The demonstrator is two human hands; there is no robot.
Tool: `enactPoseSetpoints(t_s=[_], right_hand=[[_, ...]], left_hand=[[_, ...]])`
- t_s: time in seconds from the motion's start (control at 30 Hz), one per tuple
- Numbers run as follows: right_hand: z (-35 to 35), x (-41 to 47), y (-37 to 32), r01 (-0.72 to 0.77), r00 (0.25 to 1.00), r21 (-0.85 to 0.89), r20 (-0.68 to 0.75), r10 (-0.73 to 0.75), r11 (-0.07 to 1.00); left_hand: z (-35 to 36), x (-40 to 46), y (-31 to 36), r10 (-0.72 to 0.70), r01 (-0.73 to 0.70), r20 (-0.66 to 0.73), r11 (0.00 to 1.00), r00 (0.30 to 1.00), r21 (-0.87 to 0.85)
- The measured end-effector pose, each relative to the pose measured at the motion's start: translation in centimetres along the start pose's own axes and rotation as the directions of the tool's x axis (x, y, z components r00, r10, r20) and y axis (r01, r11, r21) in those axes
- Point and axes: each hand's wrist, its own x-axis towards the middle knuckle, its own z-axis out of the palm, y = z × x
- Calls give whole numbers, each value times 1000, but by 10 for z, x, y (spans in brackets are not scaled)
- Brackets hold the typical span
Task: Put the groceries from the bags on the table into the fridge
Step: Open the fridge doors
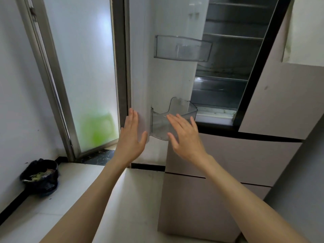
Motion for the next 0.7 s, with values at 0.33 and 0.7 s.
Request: enactPoseSetpoints(t_s=[0.33, 0.7], right_hand=[[11, 15, 5, 138, 990, -15, 41, -138, 990], [-42, -12, 86, -36, 999, -169, 18, 39, 985]], left_hand=[[-5, 10, -12, -22, 22, -3, 1000, 1000, -13], [32, -3, 61, 280, -240, -257, 955, 925, 176]])
